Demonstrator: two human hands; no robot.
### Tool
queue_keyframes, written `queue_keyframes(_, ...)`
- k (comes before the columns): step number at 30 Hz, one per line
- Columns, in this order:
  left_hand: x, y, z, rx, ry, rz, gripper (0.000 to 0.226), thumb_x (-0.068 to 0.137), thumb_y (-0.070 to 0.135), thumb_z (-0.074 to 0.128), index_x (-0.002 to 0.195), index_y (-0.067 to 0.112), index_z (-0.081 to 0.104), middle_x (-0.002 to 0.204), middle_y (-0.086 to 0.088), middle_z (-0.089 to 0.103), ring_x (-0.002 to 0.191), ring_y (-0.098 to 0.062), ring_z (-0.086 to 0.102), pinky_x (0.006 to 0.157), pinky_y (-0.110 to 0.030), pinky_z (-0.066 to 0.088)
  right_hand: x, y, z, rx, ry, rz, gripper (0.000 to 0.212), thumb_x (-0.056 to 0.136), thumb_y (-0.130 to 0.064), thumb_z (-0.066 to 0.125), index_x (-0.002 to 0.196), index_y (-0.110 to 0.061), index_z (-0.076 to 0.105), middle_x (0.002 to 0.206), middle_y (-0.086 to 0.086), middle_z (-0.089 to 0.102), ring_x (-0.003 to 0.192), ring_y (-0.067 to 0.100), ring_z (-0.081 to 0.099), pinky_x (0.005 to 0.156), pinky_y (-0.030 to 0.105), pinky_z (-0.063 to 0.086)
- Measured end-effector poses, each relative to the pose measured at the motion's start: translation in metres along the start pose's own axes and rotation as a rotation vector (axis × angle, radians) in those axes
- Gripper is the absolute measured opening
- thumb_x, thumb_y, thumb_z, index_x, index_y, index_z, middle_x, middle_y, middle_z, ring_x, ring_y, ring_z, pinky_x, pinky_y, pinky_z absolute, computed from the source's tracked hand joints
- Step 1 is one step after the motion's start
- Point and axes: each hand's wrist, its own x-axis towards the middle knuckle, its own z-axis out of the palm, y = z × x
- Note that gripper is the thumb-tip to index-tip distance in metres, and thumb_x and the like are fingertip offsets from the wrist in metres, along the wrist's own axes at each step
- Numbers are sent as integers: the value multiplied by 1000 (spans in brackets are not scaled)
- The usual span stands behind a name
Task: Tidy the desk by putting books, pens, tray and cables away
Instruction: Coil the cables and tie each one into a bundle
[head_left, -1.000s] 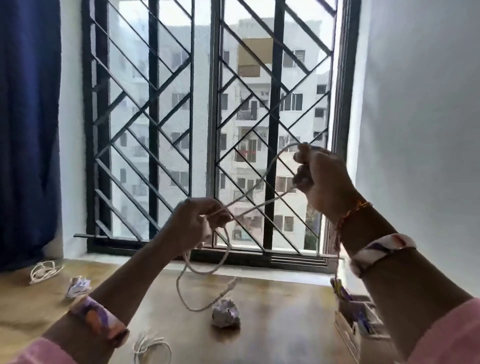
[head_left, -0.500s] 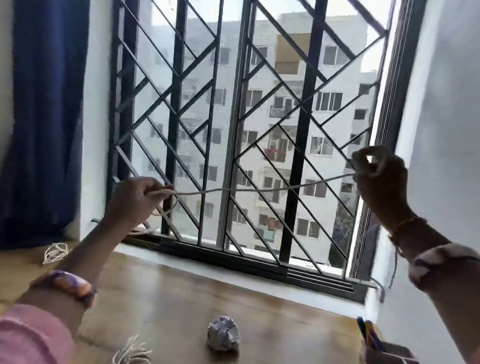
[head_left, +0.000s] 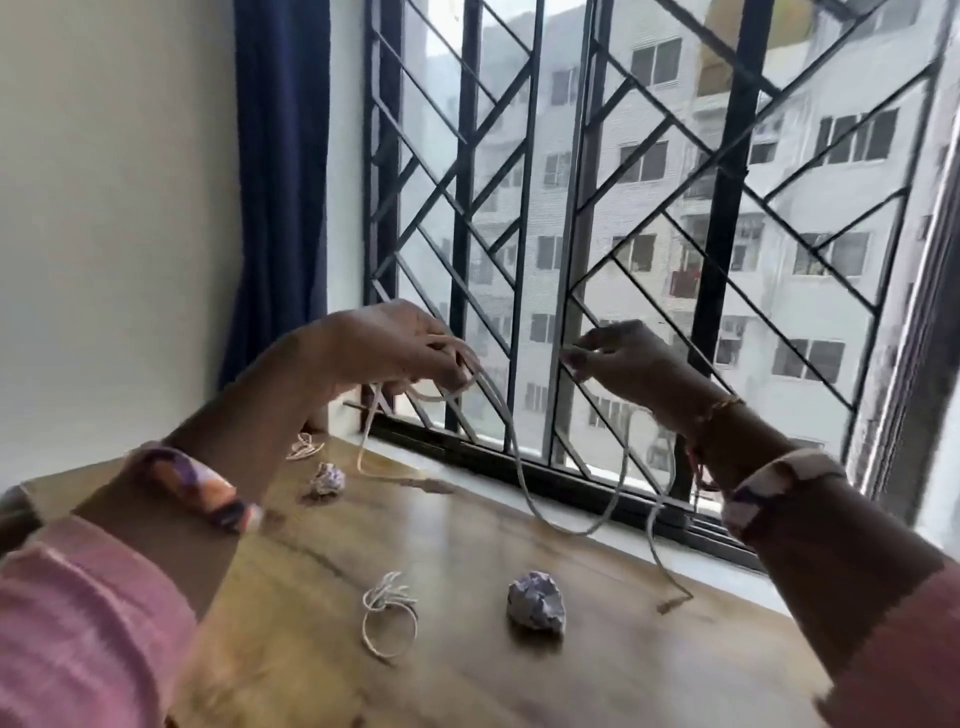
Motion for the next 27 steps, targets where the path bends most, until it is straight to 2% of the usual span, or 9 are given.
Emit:
queue_keyframes(2, -6, 2, 0, 42, 28, -52, 15, 74, 15, 72, 82, 2, 69, 68, -9, 55, 57, -15, 42, 44, -20, 31, -4, -20, 9, 131, -37, -120, 32, 87, -31, 62, 87, 0, 69, 84, 21, 67, 65, 23, 58, 64, 20, 38)
queue_keyframes(3, -8, 4, 2, 36, 54, -62, 13, 74, 12, 72, 79, 1, 69, 65, -7, 52, 53, -12, 39, 42, -18, 30, -6, -33, 13, 200, -80, -174, 35, 88, -32, 60, 96, 1, 68, 93, 23, 68, 70, 22, 59, 67, 24, 39)
queue_keyframes(6, -10, 11, 7, -25, 41, -66, 3, 76, 2, 66, 77, 0, 64, 67, -6, 51, 58, -13, 39, 45, -19, 31, -12, -64, 26, 224, -228, -370, 23, 86, -13, 63, 107, -5, 69, 83, 0, 74, 68, 4, 65, 63, 22, 52)
queue_keyframes(9, -10, 1, -4, -162, -36, -8, 8, 76, -3, 64, 84, -3, 64, 66, -3, 57, 63, -12, 49, 56, -19, 42, -8, -69, 41, -62, -57, -544, 23, 74, -9, 75, 95, -17, 75, 89, 4, 75, 76, 9, 70, 73, 36, 58)
queue_keyframes(13, 1, -29, -25, -387, -70, 88, 35, 67, 10, 72, 98, -7, 65, 77, -4, 68, 70, -11, 63, 73, -28, 54, -5, -74, 55, -248, 95, -585, 18, 82, -13, 68, 93, -25, 75, 86, 2, 75, 76, 16, 68, 69, 38, 56)
queue_keyframes(16, 16, -50, -34, -533, -68, 113, 39, 65, 17, 68, 98, -4, 66, 85, -9, 73, 70, -11, 68, 63, -26, 57, 5, -80, 79, -522, 216, -666, 19, 88, -12, 58, 94, -23, 73, 88, 3, 71, 82, 22, 67, 71, 39, 55)
queue_keyframes(19, 32, -74, -50, -576, 49, 97, 28, 70, 17, 66, 93, 2, 68, 80, -5, 74, 70, -10, 70, 61, -23, 55, 21, -83, 98, -726, 380, -592, 17, 89, -8, 53, 94, -16, 67, 94, 4, 68, 90, 24, 64, 77, 36, 51)
queue_keyframes(23, 50, -119, -73, -433, 280, 75, 2, 84, 6, 62, 85, 6, 64, 78, -8, 73, 67, -14, 70, 82, -36, 53, 46, -91, 112, -369, 356, -271, 19, 93, -3, 41, 87, -9, 58, 91, 11, 60, 79, 24, 54, 62, 26, 41)
queue_keyframes(27, 58, -142, -73, -452, 369, 105, 5, 84, 7, 60, 81, 3, 63, 72, -10, 72, 55, -10, 69, 71, -30, 56, 69, -103, 141, 616, 260, 139, 28, 98, -7, 36, 75, -10, 52, 70, 7, 63, 66, 19, 62, 54, 26, 48)
